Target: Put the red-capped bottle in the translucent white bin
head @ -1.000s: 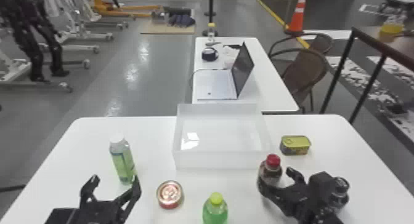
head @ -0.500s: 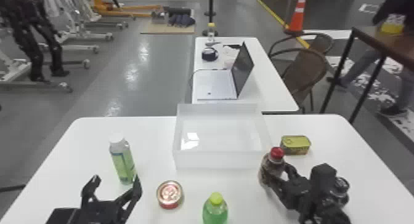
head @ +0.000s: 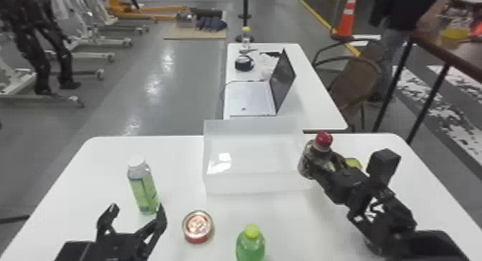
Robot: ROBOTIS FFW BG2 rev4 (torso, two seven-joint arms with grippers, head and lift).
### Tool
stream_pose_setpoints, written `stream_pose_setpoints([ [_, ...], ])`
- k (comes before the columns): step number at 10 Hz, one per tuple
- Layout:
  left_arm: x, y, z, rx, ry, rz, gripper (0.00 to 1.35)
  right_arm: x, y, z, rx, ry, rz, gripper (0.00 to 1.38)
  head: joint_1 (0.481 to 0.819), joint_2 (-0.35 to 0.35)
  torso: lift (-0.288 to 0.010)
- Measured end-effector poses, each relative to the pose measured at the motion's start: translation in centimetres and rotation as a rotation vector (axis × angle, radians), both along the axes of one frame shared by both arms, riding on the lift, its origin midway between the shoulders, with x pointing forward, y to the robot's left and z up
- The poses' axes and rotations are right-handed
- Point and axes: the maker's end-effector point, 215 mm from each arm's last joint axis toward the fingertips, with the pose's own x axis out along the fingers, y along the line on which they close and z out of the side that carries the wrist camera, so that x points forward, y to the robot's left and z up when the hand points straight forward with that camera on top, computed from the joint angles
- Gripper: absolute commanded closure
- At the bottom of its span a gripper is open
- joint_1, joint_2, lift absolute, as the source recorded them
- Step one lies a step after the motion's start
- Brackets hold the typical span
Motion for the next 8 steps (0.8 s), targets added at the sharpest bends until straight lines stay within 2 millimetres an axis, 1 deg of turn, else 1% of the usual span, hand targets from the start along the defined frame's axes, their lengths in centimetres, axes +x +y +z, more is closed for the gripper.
stream_pose_setpoints([
  [2, 0.0, 0.0, -0.1, -0.002, 0.002, 0.001, 0.25, 1.9, -0.8, 2.5, 0.012, -0.025, -0.017, 1.28, 0.549, 0.000, -0.100],
  [3, 0.1, 0.0, -0.1, -0.003, 0.002, 0.000, 0.26, 3.4, -1.4, 4.0, 0.008, -0.043, -0.027, 1.28, 0.549, 0.000, -0.100],
  [4, 0.2, -0.2, -0.1, -0.005, 0.002, -0.002, 0.25, 4.7, -1.9, 4.8, 0.006, -0.050, -0.034, 1.28, 0.549, 0.000, -0.100],
  [5, 0.3, -0.4, 0.0, -0.008, 0.001, -0.006, 0.25, 5.7, -2.1, 4.7, 0.012, -0.049, -0.038, 1.28, 0.549, 0.000, -0.100],
  [6, 0.5, -0.7, 0.0, -0.014, -0.001, -0.011, 0.25, 6.3, -1.9, 4.1, 0.024, -0.040, -0.039, 1.28, 0.549, 0.000, -0.100],
  [8, 0.6, -0.9, 0.0, -0.019, -0.002, -0.014, 0.26, 6.8, -1.0, 2.4, 0.055, -0.002, -0.032, 1.28, 0.549, 0.000, -0.100],
])
